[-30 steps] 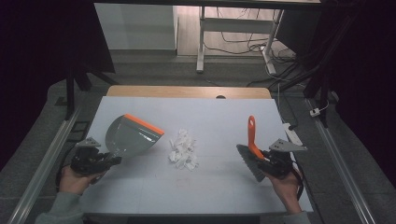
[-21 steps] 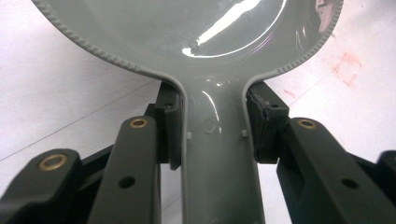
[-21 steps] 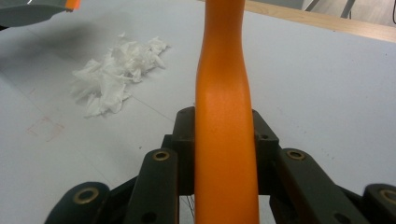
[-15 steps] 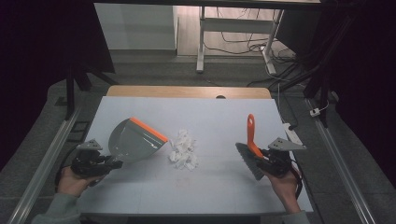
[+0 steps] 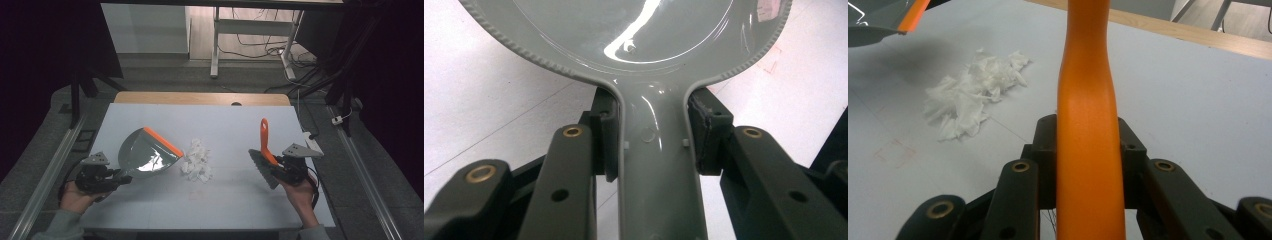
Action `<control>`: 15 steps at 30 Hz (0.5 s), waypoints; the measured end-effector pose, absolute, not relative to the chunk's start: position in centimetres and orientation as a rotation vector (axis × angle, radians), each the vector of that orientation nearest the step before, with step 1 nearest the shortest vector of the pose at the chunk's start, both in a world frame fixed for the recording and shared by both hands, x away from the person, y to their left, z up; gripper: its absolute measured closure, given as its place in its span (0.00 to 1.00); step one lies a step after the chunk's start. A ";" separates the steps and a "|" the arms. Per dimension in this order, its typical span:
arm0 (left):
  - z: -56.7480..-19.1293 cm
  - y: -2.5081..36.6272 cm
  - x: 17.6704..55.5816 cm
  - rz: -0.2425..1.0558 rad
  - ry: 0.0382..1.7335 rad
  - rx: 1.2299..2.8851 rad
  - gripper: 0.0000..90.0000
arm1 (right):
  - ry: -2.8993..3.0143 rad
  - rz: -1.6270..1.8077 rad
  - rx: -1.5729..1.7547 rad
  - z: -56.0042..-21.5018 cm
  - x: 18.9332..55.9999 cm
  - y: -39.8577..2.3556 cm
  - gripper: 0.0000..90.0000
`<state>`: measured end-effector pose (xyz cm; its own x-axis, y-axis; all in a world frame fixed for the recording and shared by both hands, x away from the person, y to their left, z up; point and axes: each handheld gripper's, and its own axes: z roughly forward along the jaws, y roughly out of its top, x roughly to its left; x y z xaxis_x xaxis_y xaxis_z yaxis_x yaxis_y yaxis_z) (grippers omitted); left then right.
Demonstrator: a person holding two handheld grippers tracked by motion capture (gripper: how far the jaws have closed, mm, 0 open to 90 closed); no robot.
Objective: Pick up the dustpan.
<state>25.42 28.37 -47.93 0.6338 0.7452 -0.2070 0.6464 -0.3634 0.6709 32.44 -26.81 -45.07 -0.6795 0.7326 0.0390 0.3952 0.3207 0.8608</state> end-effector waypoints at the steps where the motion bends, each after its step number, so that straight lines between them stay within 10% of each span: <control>1: -47.9 28.3 25.4 0.171 1.079 2.108 0.69 | 2.237 1.303 1.001 -45.0 32.6 -26.7 0.79; 15: -49.1 28.3 24.5 0.101 1.066 2.132 0.69 | 2.257 1.343 0.960 -44.5 33.7 -24.4 0.79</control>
<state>24.54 28.34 -49.10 0.6520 0.7190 -0.2407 0.6608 -0.3830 0.6455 33.72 -24.42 -44.51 -0.7120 0.7006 0.0471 0.3753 0.3231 0.8688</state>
